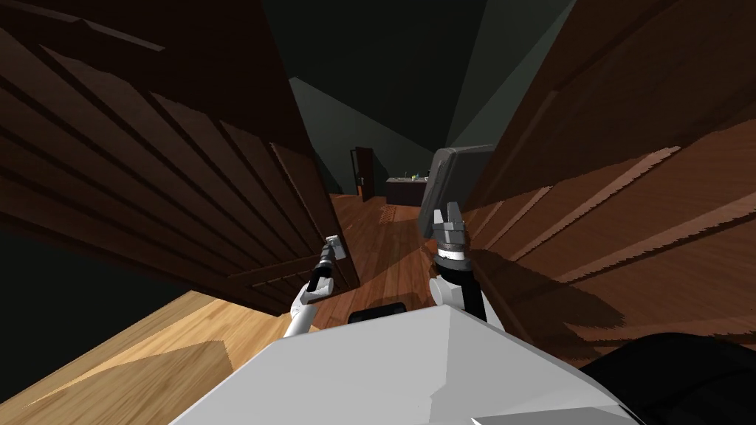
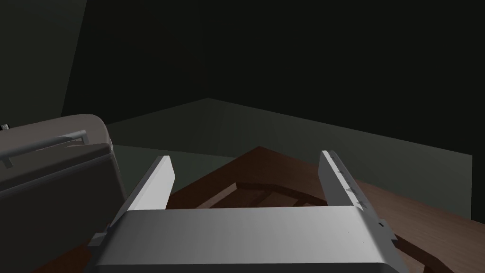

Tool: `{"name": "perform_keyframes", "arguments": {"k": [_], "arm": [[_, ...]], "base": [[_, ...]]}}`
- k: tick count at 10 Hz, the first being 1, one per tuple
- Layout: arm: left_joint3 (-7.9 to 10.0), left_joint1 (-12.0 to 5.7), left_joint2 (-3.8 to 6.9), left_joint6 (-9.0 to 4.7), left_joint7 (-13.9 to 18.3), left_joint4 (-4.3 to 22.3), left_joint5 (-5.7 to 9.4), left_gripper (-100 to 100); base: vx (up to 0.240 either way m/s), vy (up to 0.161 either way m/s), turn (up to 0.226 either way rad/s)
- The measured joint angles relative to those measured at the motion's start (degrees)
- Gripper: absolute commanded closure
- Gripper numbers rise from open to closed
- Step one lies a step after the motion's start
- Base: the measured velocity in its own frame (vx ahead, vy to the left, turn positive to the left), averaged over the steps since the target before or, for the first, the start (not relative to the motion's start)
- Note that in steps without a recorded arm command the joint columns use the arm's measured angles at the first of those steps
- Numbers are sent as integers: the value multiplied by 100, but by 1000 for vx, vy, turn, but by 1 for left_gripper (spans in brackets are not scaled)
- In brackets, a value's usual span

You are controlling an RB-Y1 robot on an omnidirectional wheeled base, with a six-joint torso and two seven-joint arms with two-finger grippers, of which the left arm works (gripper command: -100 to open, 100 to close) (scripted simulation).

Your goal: Push the door open

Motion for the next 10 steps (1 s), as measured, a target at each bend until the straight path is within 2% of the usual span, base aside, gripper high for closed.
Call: {"name": "perform_keyframes", "arguments": {"k": [3, 4, 6, 7, 10], "arm": [[199, -9, -39, 119, -57, -63, 19, 100], [279, -65, -51, 81, -80, 24, 25, 100], [416, -14, -59, 115, -104, -59, 44, 100], [499, -56, -56, 65, -116, 47, 56, 100], [711, -105, -117, 111, -175, 52, 75, 100]], "base": [[167, -84, 77], [153, -107, 76], [179, -110, 74], [166, -78, 86], [178, -74, 67]]}}
